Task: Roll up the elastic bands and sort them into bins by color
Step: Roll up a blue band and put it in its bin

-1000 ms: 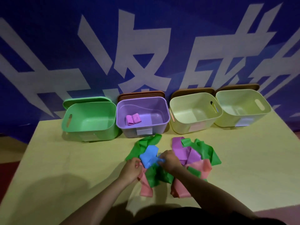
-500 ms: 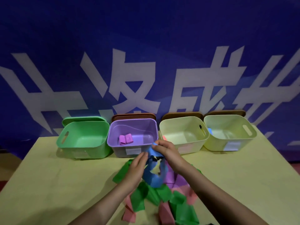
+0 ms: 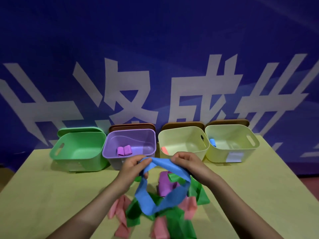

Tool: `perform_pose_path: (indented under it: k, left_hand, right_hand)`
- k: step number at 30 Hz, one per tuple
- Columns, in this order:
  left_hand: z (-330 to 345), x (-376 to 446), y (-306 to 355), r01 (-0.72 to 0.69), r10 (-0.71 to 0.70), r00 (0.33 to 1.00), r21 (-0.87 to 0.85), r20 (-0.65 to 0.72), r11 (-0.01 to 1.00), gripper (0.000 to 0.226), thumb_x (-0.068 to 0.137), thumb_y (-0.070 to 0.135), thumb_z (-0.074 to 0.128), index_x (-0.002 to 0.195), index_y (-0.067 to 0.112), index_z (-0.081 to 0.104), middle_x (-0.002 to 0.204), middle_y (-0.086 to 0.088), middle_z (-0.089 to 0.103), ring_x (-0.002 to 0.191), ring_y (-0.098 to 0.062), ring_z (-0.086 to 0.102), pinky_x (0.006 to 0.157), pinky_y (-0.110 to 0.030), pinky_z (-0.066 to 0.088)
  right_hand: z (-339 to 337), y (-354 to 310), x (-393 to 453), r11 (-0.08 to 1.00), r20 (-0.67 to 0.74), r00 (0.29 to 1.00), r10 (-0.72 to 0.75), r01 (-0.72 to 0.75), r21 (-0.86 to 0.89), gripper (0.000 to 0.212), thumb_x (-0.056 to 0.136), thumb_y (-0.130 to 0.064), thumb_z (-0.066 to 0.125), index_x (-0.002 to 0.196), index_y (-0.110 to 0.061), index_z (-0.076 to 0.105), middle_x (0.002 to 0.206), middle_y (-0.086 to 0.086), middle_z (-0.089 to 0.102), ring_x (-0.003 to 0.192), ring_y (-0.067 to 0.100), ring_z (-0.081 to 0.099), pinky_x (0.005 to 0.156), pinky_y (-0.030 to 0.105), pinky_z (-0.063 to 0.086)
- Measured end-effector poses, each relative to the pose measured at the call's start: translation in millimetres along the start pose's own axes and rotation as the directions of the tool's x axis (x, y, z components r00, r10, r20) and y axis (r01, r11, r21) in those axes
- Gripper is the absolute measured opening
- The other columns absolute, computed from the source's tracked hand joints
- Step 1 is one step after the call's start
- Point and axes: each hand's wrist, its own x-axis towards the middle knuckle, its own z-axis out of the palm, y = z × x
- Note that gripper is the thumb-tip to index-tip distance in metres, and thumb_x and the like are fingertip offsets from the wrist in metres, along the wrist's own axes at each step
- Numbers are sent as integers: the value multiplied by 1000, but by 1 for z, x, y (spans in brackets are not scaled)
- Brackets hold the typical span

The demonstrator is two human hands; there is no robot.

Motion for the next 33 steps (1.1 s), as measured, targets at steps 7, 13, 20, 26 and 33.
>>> perform_pose_path:
  k: [7,13,20,26,33]
  left_hand:
    - [15,-3,-11,-3,-20,982,-123,-188,992,24,71,41,70,61,20,64,56,-5,50,63,-22,40,64,-34,33]
    - [17,0,-12,1,-56,945,-169,-323,986,20,81,34,67,67,20,67,68,-6,59,74,-24,49,72,-38,38]
    - [18,40,-4,85,-97,906,-49,-413,995,24,97,26,52,87,8,64,78,-8,60,75,-22,54,65,-29,42]
    - [54,73,1,209,-172,955,138,-243,968,24,96,20,53,73,15,59,69,-8,56,65,-17,51,59,-26,39]
    - [95,68,-25,306,-327,944,267,38,914,21,98,16,48,88,18,66,86,0,67,81,-15,59,69,-28,47]
  right_hand:
    - [2,25,-4,981,169,967,193,-185,-59,41,70,-46,75,77,-7,65,70,7,58,59,13,49,55,22,36]
    - [-2,37,-7,976,218,953,212,-216,-7,49,70,-41,75,97,0,69,88,14,67,81,26,60,76,32,47]
    - [-19,35,-9,983,154,973,171,-179,46,20,76,-28,71,83,-11,65,75,1,61,65,11,55,61,19,43]
    - [-41,35,-12,978,-123,992,17,9,208,31,69,-25,73,90,-2,69,87,16,67,80,22,60,74,30,47]
    - [-69,27,-22,957,-310,944,-117,190,217,44,66,-35,71,90,2,67,82,9,67,76,16,60,72,23,46]
